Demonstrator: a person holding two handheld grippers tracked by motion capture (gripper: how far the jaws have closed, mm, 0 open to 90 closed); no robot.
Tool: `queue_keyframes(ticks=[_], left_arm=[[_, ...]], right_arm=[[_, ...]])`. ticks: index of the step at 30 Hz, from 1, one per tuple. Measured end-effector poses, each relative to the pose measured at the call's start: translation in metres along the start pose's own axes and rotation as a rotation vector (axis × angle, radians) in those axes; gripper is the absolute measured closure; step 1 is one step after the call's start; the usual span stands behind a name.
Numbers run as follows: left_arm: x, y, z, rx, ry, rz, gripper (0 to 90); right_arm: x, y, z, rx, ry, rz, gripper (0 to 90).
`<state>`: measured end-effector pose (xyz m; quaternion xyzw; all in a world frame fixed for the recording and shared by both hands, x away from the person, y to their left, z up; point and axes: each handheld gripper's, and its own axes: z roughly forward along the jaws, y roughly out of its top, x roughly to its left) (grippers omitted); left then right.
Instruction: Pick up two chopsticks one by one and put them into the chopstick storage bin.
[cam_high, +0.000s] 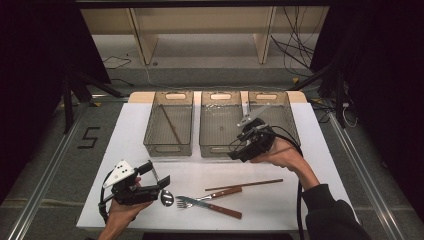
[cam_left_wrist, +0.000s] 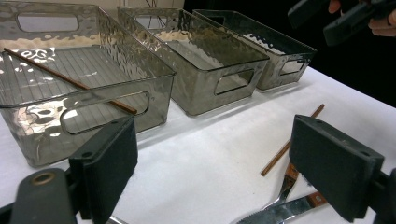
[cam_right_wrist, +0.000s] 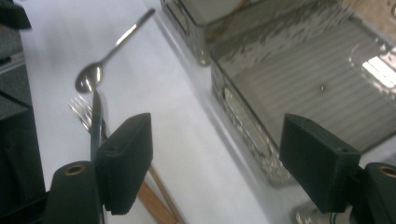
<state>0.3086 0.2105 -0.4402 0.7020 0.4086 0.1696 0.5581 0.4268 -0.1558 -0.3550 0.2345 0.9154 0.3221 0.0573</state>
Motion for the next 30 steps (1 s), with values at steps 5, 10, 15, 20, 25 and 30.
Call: queue_keyframes(ticks=[5,10,15,20,25,30], left_arm=[[0.0,0.0,0.0,0.002,0.0,0.001,14.9],[0.0,0.0,0.001,0.002,0.001,-0.001,14.9],[-0.001,0.0,0.001,0.003,0.001,-0.002,14.9],[-0.001,0.0,0.001,0.003,0.001,-0.002,14.9],[-0.001,0.0,0.001,0.007,0.0,0.004,14.9],[-0.001,0.0,0.001,0.006,0.001,0.003,14.9]], right_arm=[[-0.001,-0.011,0.002,0.049,-0.016,-0.014,26.0],[-0.002,-0.022,0.006,0.114,-0.032,-0.03,26.7],[-0.002,-0.032,0.011,0.193,-0.041,-0.043,28.3],[-0.002,-0.038,0.017,0.24,-0.039,-0.055,28.9],[0.0,-0.043,0.024,0.278,-0.047,-0.057,29.6],[0.001,-0.048,0.031,0.32,-0.053,-0.081,32.3]])
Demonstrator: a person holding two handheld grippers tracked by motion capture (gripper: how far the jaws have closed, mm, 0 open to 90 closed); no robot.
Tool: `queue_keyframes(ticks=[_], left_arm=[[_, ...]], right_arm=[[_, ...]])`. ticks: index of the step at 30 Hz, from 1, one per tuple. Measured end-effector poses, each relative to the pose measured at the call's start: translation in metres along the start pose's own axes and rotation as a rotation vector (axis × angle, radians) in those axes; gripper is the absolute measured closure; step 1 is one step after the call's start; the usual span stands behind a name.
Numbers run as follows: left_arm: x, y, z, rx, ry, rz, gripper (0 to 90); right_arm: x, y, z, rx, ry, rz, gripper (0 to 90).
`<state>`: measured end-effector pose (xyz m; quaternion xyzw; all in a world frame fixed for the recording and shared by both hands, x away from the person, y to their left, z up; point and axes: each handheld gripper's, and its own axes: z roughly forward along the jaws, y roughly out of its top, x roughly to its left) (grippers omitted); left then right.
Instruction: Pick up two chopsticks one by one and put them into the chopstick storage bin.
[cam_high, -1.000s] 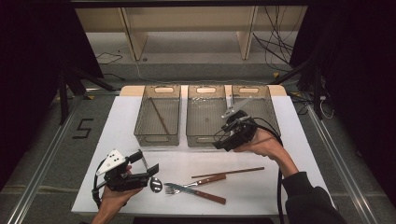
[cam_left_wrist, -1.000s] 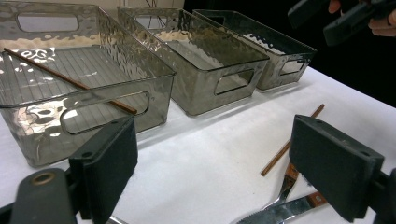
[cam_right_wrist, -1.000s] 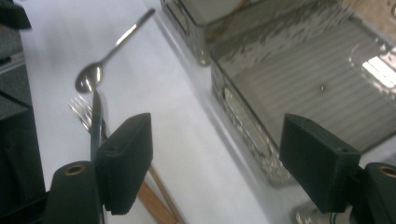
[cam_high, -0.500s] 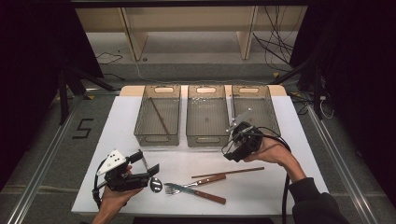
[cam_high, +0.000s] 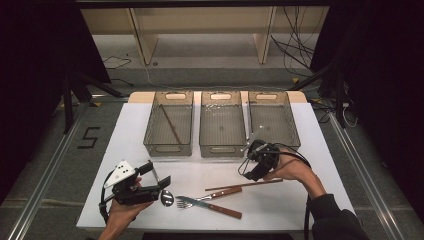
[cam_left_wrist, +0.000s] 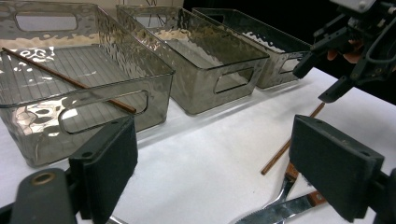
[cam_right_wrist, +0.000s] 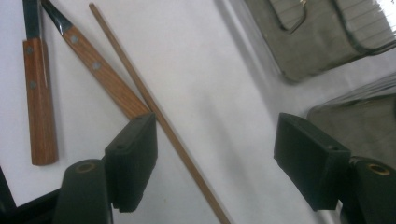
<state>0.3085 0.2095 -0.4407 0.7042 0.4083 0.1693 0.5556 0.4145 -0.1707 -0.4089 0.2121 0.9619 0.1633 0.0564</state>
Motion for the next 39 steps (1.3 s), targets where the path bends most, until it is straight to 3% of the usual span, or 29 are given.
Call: queue_keyframes(ticks=[4,14,19,39], left_arm=[[0.0,0.0,0.0,0.002,0.0,0.002,14.9],[0.0,0.0,0.0,0.002,-0.001,0.002,14.9],[-0.001,0.0,0.0,0.002,-0.002,0.003,14.9],[0.0,0.0,0.001,0.003,-0.002,0.003,14.9]], right_arm=[[0.002,-0.004,0.009,0.055,-0.005,-0.035,36.2],[0.005,-0.011,0.022,0.123,0.027,-0.059,44.8],[0.007,-0.012,0.028,0.165,0.018,-0.083,49.5],[0.011,-0.01,0.043,0.232,0.019,-0.132,67.5]])
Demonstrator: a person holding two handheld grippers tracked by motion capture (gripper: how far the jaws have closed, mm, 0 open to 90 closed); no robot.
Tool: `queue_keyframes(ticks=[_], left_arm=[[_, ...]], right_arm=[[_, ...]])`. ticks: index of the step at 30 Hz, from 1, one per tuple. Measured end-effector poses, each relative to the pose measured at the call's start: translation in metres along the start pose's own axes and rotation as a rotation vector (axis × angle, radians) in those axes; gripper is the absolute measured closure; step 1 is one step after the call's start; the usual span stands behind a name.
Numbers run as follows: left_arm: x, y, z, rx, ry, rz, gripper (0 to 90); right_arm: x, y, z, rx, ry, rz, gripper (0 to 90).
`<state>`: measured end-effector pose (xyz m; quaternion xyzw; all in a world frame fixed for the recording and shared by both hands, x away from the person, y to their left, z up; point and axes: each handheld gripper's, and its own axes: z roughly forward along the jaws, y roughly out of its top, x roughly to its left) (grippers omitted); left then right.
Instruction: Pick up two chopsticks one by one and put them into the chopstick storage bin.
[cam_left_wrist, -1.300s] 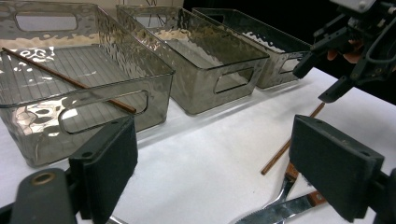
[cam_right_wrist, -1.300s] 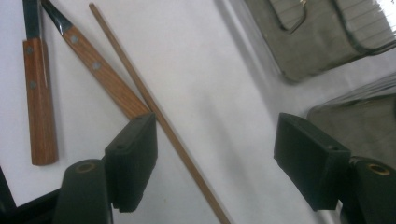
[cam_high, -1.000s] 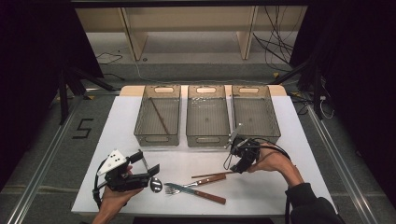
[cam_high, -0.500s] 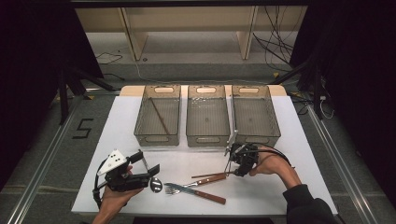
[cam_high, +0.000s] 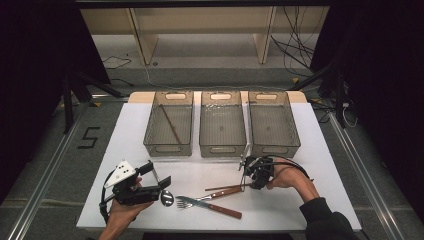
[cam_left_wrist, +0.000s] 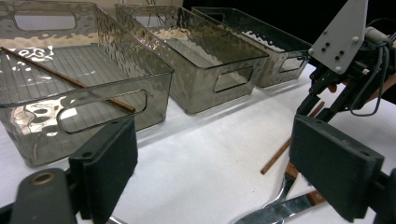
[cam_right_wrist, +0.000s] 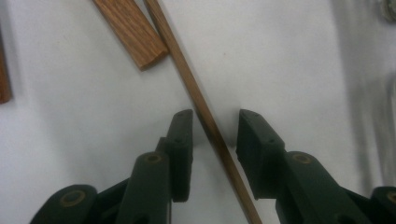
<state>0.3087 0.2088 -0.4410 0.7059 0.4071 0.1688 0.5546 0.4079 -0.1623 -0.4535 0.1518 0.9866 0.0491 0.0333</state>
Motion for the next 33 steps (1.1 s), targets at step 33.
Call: queue_keyframes(ticks=[33], left_arm=[[-0.0001,-0.0001,0.0005,0.001,0.0,0.002,14.9]], right_arm=[[0.0045,0.006,-0.0057,-0.004,0.027,-0.105,85.4]])
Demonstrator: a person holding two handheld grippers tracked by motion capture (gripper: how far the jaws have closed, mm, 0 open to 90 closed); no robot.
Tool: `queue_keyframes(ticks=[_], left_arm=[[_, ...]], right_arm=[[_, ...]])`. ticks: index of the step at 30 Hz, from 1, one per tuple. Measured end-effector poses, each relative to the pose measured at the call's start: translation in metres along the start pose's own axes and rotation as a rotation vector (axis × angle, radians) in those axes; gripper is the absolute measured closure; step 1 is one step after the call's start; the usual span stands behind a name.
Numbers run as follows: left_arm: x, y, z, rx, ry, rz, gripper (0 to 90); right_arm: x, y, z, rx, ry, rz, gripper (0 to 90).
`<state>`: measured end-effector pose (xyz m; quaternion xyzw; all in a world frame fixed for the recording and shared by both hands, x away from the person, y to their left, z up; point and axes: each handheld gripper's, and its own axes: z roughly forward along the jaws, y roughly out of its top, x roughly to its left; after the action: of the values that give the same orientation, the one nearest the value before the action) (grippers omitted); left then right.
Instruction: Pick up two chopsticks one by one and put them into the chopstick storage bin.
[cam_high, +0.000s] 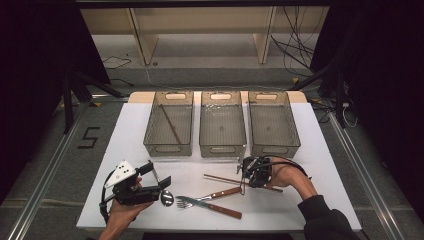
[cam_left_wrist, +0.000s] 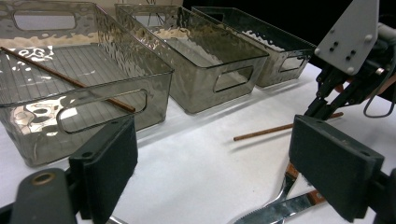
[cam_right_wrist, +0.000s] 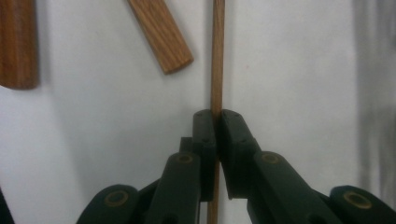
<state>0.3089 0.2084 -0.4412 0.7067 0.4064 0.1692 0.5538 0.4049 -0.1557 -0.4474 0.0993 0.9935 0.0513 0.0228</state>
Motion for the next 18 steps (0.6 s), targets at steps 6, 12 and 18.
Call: queue_keyframes(ticks=[6,12,18], left_arm=[[0.0,0.0,0.0,-0.001,0.001,0.0,14.9],[0.0,0.0,0.0,-0.001,0.001,0.001,14.9],[0.0,0.0,0.0,-0.001,0.001,0.001,14.9]], right_arm=[[-0.003,0.001,-0.014,-0.05,-0.021,0.021,85.4],[-0.003,0.008,-0.027,-0.136,-0.017,0.039,85.4],[-0.005,0.018,-0.036,-0.241,-0.021,0.086,85.4]])
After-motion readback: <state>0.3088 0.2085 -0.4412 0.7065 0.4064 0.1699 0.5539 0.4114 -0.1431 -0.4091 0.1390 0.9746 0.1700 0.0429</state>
